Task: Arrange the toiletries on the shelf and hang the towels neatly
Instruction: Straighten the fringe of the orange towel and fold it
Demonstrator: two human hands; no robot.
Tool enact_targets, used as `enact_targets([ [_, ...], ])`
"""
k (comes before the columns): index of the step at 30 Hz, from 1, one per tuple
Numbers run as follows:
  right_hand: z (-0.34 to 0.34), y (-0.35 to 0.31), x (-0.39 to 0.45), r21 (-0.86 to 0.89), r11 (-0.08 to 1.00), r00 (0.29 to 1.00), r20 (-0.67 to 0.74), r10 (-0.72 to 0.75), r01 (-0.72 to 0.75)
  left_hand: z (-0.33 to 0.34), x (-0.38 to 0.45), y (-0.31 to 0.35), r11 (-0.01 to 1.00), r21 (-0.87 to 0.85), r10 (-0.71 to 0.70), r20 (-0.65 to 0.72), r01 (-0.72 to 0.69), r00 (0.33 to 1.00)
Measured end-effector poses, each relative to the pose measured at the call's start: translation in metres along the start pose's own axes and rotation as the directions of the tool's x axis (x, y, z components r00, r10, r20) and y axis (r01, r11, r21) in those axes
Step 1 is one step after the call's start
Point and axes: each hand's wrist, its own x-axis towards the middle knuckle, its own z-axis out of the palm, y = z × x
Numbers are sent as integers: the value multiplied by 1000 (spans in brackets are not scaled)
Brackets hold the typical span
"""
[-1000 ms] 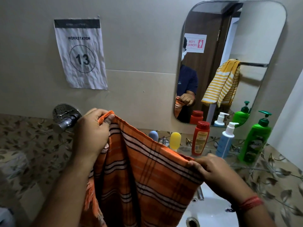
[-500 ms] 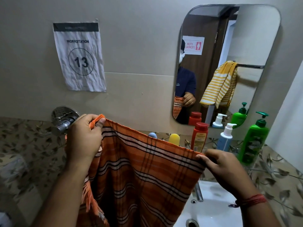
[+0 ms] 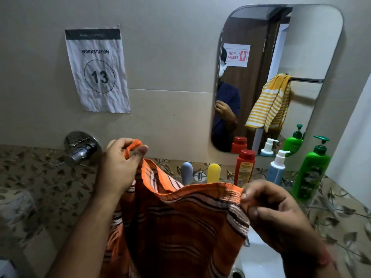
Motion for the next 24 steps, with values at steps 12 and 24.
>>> enact_targets([
  [12,84,-15,39,-943,260,957,139,-256,206,19,-48,81,812,-542,-24,336,215,941],
  [24,86,17,36,-820,555,966,-235,-104,-139,26,-67,97,760,-624,85,375,183,923],
])
